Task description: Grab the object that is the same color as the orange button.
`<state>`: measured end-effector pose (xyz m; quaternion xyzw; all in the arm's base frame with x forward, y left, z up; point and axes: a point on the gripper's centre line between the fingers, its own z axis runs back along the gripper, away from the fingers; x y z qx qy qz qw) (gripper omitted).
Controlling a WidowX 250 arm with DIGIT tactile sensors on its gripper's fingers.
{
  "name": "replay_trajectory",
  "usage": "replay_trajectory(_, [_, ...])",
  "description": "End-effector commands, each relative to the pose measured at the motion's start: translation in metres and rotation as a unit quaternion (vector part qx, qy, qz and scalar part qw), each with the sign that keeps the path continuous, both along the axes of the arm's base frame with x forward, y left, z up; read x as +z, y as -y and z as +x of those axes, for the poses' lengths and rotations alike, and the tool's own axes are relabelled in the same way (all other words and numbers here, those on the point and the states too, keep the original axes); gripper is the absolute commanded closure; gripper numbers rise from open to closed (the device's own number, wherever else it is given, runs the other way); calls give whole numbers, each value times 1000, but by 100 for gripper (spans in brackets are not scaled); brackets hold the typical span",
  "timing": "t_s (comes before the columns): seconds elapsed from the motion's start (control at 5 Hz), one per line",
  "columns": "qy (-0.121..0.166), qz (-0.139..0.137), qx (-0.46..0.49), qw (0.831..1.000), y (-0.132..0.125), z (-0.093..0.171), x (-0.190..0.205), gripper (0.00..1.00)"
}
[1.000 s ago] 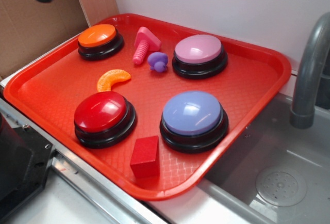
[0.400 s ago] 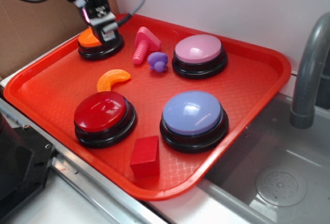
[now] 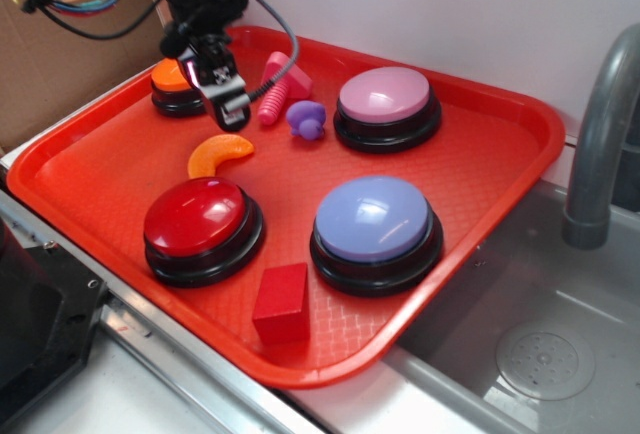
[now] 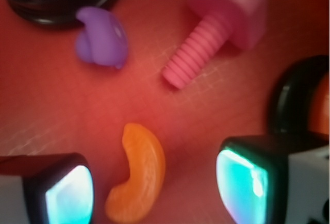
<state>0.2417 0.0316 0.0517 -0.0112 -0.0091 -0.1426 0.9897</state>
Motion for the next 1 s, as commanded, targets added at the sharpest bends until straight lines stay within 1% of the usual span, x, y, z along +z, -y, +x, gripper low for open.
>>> replay_trajectory(0.0, [-11,34,35,999,3,3,-20,0])
replay_trajectory(0.2, [-17,45,42,998,2,2,-23,4])
replay_trajectory(0.4, [-29,36,42,998,3,1,-31,100])
replay_trajectory(0.6, [-28,41,47,998,2,-1,-32,100])
replay_trajectory(0.8, [-27,39,45,998,3,-2,-33,100])
